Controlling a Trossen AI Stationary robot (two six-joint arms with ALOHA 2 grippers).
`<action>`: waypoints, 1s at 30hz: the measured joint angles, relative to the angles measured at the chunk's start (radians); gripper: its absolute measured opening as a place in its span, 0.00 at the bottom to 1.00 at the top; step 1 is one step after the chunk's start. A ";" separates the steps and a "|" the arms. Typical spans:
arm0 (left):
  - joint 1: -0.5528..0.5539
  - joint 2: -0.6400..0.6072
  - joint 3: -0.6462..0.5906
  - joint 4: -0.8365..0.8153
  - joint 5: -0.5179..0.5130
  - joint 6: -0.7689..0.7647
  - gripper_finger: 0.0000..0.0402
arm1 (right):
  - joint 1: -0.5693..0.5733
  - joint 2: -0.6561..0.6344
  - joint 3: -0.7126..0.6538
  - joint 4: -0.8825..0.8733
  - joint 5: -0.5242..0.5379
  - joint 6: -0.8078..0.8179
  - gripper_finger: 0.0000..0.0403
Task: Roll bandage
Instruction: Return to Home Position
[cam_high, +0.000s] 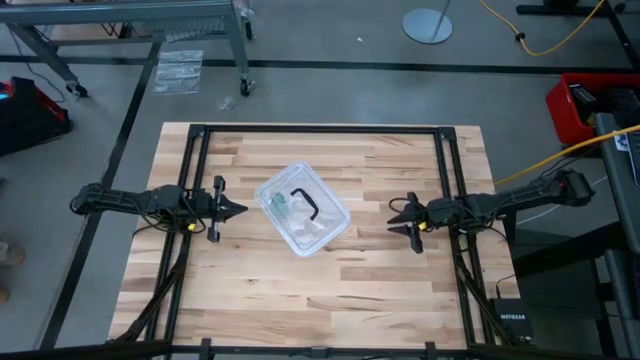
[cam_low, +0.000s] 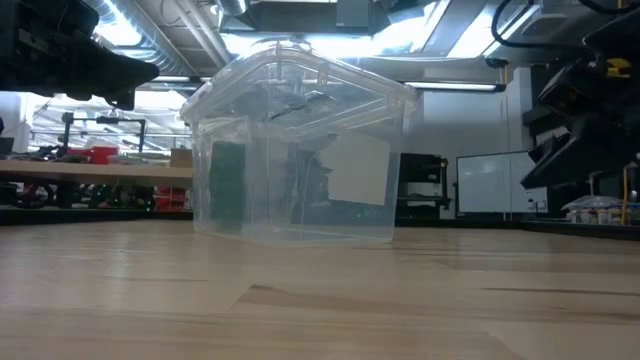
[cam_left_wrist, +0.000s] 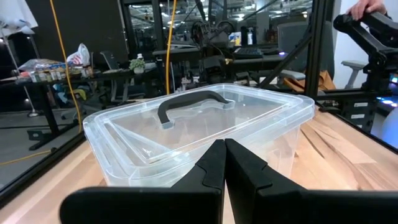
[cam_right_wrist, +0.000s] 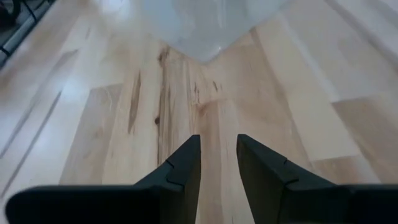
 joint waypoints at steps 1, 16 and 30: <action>0.000 0.000 0.000 0.000 0.000 0.000 0.00 | -0.004 -0.010 0.000 0.004 0.000 0.000 0.27; 0.000 0.000 0.000 0.000 0.000 0.000 0.00 | -0.077 -0.270 0.000 0.001 0.000 0.000 0.27; 0.000 0.000 0.000 0.000 0.000 0.000 0.00 | -0.085 -0.463 0.000 0.000 0.000 0.000 0.27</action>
